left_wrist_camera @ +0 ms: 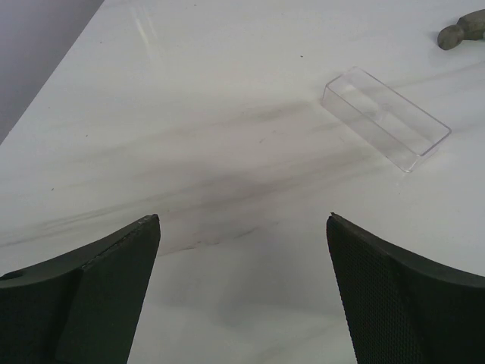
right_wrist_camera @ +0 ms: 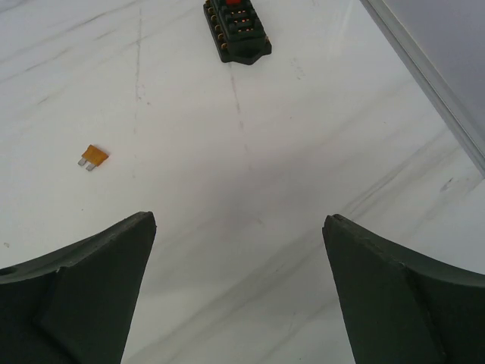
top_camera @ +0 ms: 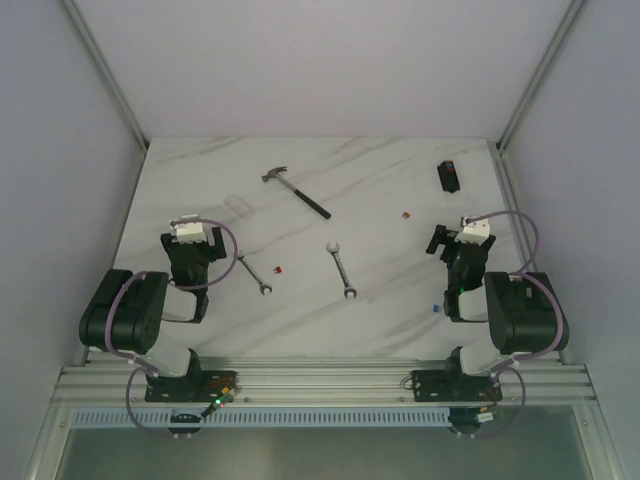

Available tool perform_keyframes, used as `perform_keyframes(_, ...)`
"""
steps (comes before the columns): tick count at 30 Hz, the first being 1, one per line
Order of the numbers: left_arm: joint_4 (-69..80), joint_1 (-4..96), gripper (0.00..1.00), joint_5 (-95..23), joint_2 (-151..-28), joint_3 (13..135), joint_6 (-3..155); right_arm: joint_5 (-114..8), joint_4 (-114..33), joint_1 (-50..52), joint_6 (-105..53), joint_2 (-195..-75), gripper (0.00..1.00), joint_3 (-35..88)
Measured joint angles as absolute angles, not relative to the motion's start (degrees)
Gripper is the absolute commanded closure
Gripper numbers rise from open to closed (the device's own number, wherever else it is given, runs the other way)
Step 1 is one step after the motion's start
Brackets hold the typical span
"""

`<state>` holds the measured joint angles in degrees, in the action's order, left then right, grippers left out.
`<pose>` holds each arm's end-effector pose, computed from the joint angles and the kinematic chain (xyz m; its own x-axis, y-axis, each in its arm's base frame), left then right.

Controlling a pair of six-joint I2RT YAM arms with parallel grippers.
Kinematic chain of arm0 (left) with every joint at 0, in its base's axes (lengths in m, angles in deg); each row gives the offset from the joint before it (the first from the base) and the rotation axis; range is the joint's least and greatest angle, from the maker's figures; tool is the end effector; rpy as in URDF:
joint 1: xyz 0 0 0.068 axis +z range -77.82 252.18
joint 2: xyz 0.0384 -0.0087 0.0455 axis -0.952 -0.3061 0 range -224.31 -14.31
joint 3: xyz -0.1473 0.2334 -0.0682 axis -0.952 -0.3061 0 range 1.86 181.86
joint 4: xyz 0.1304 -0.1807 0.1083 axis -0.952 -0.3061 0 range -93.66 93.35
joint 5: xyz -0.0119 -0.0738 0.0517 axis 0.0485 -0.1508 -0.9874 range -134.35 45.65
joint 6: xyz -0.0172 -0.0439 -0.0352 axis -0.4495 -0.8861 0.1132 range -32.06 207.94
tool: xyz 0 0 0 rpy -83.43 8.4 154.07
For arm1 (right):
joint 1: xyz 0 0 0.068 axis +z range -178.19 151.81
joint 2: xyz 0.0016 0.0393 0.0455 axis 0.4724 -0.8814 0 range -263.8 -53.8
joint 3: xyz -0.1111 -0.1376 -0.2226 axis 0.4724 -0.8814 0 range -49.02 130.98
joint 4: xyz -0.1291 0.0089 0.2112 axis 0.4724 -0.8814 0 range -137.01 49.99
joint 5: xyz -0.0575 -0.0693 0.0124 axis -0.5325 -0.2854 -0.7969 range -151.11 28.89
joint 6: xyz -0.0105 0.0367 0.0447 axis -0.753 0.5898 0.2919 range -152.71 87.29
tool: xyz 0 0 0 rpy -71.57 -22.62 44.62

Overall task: Snap on the fuse box
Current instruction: Pick up the fuse box base from the center of the board.

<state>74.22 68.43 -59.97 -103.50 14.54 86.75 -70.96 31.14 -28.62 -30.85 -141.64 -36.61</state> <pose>0.2430 -0.0044 0.1681 -0.0935 -0.0140 -0.9955 -0.2063 0.9785 0.0056 0.2411 -0.0091 0.1728 -0.0688 0.0326 -0.9971 0.1803 0.9834 0.0197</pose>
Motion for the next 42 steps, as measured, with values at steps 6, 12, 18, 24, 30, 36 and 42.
perform_keyframes(6,74.22,68.43,0.0,-59.97,-103.5,14.54,86.75,-70.54,30.4,-28.58,-31.04,-141.57,0.0,-36.4)
perform_keyframes(12,74.24,68.43,0.0,-59.97,-103.5,14.54,86.75,-70.35,23.89,-28.58,-31.02,-138.84,0.0,-33.51)
perform_keyframes(18,68.4,68.43,0.0,-60.61,-101.05,16.91,86.31,-70.37,11.91,-28.58,-31.02,-135.93,0.0,-24.2)
perform_keyframes(24,57.91,68.43,0.0,-62.07,-92.9,22.72,84.52,-70.37,-4.44,-29.17,-31.11,-139.19,0.0,-8.48)
perform_keyframes(30,48.14,68.43,0.0,-61.41,-90.76,26.89,82.14,-68.99,-15.63,-32.58,-30.78,-150.4,0.11,8.32)
perform_keyframes(36,41.82,68.43,0.0,-57.65,-89.42,27.09,80.87,-68.01,-24.79,-33.38,-30.45,-162.64,0.21,21.5)
perform_keyframes(42,39.46,68.43,0.0,-54.79,-87.44,27.16,80.24,-68.03,-31.37,-33.34,-30.63,-172.98,0.23,34.88)
